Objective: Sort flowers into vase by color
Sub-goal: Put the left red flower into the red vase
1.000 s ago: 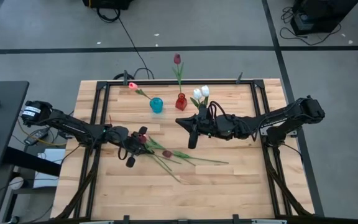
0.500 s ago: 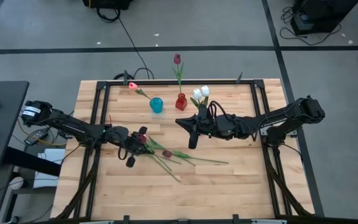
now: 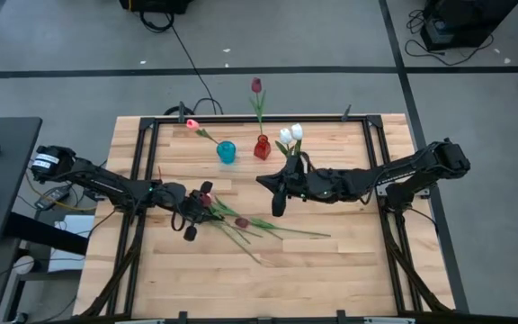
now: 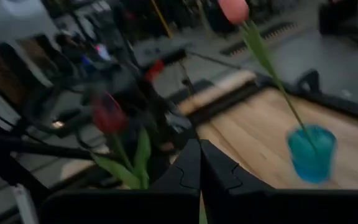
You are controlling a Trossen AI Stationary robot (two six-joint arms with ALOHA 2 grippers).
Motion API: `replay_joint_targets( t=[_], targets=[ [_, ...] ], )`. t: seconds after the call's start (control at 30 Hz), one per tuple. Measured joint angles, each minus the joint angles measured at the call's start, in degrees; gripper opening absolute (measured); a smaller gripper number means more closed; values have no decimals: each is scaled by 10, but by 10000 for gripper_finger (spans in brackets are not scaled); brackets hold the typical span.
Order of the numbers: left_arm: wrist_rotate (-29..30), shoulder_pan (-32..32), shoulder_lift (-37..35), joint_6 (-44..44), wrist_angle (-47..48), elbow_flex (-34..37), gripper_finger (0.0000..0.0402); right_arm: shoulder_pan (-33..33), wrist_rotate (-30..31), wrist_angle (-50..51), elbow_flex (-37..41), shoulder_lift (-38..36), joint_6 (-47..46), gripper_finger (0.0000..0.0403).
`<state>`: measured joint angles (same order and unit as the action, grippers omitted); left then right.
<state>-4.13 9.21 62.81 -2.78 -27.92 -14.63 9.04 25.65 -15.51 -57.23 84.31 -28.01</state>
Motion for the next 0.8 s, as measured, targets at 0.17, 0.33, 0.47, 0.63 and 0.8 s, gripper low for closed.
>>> replay_joint_targets(
  t=[0.17, 0.33, 0.47, 0.63, 0.8],
  targets=[
    [34, 0, 0, 0, -6, 0, 15, 0, 2, 61, 0, 0, -29, 7],
    [92, 0, 0, 10, -37, 0, 15, 0, -5, 104, 0, 0, -16, 7],
    [164, 0, 4, 44, -77, 0, 15, -1, -45, 162, 0, 0, 9, 10],
    [247, -14, 20, 76, -61, -38, 15, 4, -76, 256, 0, 0, 53, 19],
    [221, -19, 58, 136, 74, -139, 15, 21, -63, 314, 0, 0, 57, 22]
  ],
)
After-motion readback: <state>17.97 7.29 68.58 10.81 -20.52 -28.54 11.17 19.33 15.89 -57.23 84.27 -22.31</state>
